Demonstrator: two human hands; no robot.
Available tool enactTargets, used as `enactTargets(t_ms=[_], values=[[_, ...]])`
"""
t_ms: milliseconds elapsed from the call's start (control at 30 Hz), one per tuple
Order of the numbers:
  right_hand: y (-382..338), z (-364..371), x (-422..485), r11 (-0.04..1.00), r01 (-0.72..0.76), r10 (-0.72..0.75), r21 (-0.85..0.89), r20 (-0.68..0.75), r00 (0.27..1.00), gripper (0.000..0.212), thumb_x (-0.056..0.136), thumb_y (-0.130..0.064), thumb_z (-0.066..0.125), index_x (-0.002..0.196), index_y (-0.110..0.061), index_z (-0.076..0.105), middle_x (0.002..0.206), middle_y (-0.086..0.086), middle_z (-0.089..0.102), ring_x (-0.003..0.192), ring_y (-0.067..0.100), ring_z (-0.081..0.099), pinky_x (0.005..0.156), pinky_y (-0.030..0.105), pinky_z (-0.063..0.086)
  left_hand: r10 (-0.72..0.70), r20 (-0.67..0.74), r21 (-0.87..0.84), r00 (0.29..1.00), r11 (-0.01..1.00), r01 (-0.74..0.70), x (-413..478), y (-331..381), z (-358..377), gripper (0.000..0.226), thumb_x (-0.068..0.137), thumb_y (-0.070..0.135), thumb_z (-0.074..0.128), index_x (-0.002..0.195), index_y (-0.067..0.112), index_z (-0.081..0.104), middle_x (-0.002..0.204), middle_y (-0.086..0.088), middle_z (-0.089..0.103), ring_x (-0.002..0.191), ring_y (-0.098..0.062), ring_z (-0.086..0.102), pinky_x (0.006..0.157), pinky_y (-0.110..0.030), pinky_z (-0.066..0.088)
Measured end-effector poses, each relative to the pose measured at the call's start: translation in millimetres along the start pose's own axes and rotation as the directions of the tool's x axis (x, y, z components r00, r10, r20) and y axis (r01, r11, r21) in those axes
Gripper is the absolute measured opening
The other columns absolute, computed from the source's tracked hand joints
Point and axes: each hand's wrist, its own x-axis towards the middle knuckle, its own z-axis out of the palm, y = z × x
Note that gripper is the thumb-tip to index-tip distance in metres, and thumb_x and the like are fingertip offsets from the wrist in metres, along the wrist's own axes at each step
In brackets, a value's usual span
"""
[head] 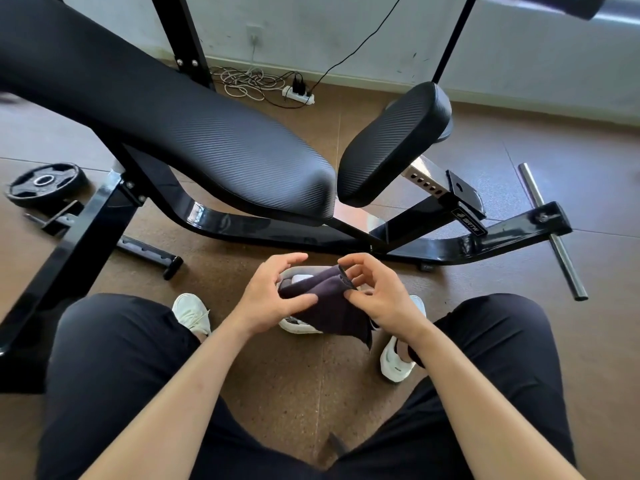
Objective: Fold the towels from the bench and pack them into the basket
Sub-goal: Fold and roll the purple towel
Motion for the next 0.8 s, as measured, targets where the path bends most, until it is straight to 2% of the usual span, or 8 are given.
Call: enactTargets(t_ms=[100,200,300,400,467,600,700,800], values=[[1,-3,-2,0.998,-0.002,0.003,0.061,-0.021,1.000,0.046,0.088,0.004,0.066,0.123,-0.027,0.061,0.102,-0.006,0.066,0.098,0.018,0.066,0.083,0.035,0.059,-0.018,0.136,0.035,0.991,0.999,0.013,-2,-4,4,0.060,0.078,0.040,0.084,0.133,0.034,0.059,0.128,0.015,0.063,0.118,-0.003,0.057,0.096,-0.026,0.050],[1,-6,-2,0.996,-0.011,0.014,0.085,-0.032,0.999,0.053,0.089,0.006,0.063,0.130,-0.028,0.058,0.104,-0.001,0.066,0.097,0.021,0.066,0.083,0.041,0.060,-0.060,0.095,0.084,0.994,0.995,0.052,-3,-4,10,0.024,0.088,0.037,0.077,0.110,0.032,0.068,0.105,0.011,0.071,0.100,-0.007,0.066,0.082,-0.026,0.057],[-1,-7,-4,0.997,-0.012,0.008,0.072,0.049,0.999,0.070,0.090,0.008,0.059,0.143,-0.038,0.050,0.118,0.002,0.064,0.097,0.022,0.067,0.075,0.036,0.061,-0.078,0.062,-0.008,0.995,0.997,0.078,-1,-3,11,0.008,0.092,0.033,0.073,0.099,0.035,0.069,0.097,0.010,0.073,0.093,-0.007,0.068,0.073,-0.018,0.052],[-4,-6,-7,1.000,0.006,-0.008,0.016,0.117,0.993,0.077,0.086,0.009,0.056,0.141,-0.043,0.052,0.126,-0.007,0.063,0.093,0.016,0.064,0.072,0.027,0.055,-0.140,-0.012,-0.111,0.990,0.984,0.138,4,-10,9,0.006,0.087,0.035,0.078,0.089,0.033,0.073,0.091,0.007,0.075,0.087,-0.007,0.068,0.073,-0.022,0.050],[-6,-5,-9,0.997,0.032,-0.021,-0.067,0.157,0.987,0.073,0.084,0.008,0.057,0.137,-0.042,0.058,0.129,-0.015,0.059,0.100,0.008,0.060,0.074,0.022,0.050,-0.199,-0.076,-0.157,0.977,0.970,0.185,6,-16,10,0.010,0.083,0.037,0.082,0.084,0.028,0.077,0.088,0.005,0.076,0.086,-0.010,0.069,0.076,-0.026,0.050],[-5,0,-10,0.969,0.084,-0.018,-0.231,0.274,0.962,0.064,0.083,0.002,0.059,0.129,-0.042,0.065,0.120,-0.015,0.050,0.105,-0.006,0.049,0.080,0.011,0.040,-0.203,-0.123,-0.118,0.971,0.975,0.189,6,-14,11,0.016,0.077,0.036,0.087,0.082,0.025,0.077,0.089,0.006,0.076,0.089,-0.010,0.068,0.077,-0.024,0.050],[0,2,-9,0.936,0.083,0.042,-0.341,0.343,0.939,0.064,0.081,-0.007,0.060,0.129,-0.050,0.061,0.117,-0.014,0.047,0.108,0.001,0.047,0.090,0.018,0.039,-0.174,-0.095,-0.058,0.980,0.984,0.169,4,-9,11,0.020,0.077,0.039,0.087,0.087,0.025,0.076,0.092,0.006,0.075,0.092,-0.010,0.068,0.077,-0.024,0.051],[1,1,-7,0.913,0.071,0.083,-0.401,0.355,0.931,0.064,0.077,-0.011,0.063,0.131,-0.047,0.061,0.113,-0.005,0.056,0.103,0.009,0.052,0.090,0.024,0.043,-0.148,-0.094,-0.017,0.985,0.989,0.147,3,-8,11,0.021,0.075,0.041,0.087,0.088,0.028,0.076,0.091,0.007,0.075,0.092,-0.010,0.068,0.080,-0.028,0.055]])
